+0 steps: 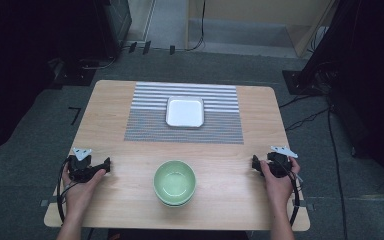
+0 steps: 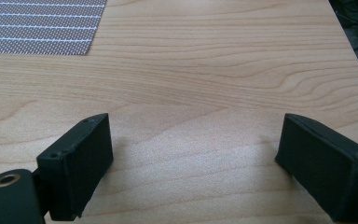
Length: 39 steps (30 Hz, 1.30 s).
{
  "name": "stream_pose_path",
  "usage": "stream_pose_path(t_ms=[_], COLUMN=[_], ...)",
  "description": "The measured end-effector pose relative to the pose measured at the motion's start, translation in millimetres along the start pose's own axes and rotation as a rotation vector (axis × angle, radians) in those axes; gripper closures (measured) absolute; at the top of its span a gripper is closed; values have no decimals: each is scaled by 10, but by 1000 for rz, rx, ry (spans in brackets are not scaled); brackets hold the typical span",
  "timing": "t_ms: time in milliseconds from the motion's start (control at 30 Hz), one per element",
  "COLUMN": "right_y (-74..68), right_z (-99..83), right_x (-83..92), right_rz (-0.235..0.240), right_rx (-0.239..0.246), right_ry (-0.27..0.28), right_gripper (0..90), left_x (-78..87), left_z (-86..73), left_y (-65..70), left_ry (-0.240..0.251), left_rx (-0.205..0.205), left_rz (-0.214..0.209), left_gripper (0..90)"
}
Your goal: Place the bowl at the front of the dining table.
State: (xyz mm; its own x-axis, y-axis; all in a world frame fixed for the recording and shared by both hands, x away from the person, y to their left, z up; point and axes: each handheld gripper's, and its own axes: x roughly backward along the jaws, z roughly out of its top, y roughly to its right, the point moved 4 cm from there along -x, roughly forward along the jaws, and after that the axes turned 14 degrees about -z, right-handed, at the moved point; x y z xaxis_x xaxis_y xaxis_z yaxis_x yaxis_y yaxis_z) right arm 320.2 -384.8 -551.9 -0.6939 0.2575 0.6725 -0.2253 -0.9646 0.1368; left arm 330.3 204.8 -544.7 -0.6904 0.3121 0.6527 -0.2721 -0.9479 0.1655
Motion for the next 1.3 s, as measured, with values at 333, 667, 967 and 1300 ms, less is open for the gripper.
stream_pose_path(t_ms=[333,667,967,1300], right_y=[-4,-5,-5,-5], right_z=[0,7,10,10], right_x=[1,-7,-11,-11], right_rz=[-6,-13,-20,-22], right_rx=[-6,-12,-18,-21], right_ry=[-2,-4,-5,-5], right_gripper=[96,93,93,93], left_x=[15,163,279,324], left_z=[18,140,244,297], left_y=[-25,52,220,430], left_ry=[7,76,118,126], left_rx=[14,58,42,20], left_rz=[24,-63,-112,-167], left_gripper=[164,167,170,171])
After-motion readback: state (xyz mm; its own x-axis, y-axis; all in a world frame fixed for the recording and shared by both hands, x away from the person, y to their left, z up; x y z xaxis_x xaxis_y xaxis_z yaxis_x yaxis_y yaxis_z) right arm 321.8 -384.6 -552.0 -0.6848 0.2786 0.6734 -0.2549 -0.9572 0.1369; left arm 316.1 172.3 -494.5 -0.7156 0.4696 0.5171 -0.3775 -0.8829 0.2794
